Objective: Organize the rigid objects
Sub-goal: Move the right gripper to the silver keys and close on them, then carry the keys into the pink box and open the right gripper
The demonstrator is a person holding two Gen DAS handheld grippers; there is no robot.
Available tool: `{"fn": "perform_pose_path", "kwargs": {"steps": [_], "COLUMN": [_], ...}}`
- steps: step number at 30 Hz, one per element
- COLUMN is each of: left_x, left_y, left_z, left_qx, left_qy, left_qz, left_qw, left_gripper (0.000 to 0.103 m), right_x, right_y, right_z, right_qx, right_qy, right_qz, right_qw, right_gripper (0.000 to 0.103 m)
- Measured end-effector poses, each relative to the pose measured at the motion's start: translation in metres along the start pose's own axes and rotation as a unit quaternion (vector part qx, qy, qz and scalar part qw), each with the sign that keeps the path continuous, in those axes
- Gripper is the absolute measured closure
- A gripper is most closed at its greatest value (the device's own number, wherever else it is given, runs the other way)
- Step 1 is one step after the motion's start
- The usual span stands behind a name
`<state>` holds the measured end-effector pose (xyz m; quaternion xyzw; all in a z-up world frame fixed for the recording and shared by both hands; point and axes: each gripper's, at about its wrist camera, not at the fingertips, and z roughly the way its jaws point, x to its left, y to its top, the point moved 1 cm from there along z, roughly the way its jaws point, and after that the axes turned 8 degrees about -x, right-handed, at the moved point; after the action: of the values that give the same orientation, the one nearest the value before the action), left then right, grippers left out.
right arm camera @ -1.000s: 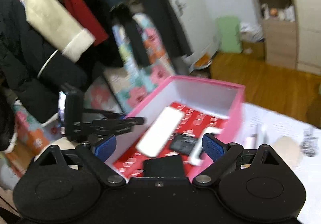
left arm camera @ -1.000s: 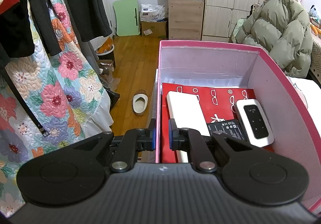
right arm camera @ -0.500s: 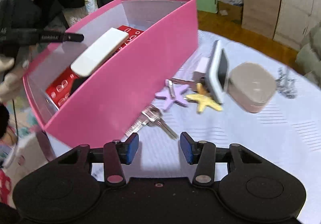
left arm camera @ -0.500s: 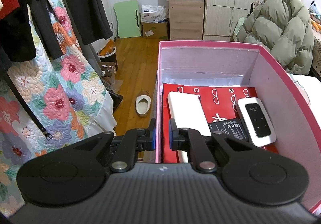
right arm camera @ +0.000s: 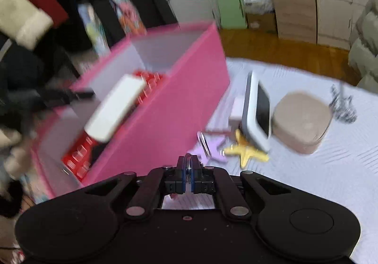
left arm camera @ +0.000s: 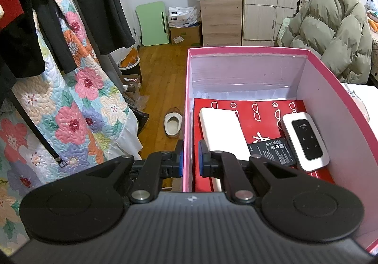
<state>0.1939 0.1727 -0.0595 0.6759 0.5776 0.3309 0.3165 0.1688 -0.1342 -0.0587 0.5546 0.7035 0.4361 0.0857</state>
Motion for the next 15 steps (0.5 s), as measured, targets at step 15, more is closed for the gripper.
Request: {"fn": "perform_pose_path", "kwargs": {"steps": [15], "left_x": [0.001], "left_y": [0.000], "left_z": [0.000], "left_qx": [-0.003], "left_qy": [-0.003], "left_qz": [-0.002], "left_qw": [1.0000], "left_gripper": [0.094], "right_x": [0.070], "right_y": [0.084], "right_z": [-0.062], "right_qx": [-0.081], "right_qy": [0.085], "right_qz": [-0.062], "right_qw": [0.991], "right_gripper": [0.097]}}
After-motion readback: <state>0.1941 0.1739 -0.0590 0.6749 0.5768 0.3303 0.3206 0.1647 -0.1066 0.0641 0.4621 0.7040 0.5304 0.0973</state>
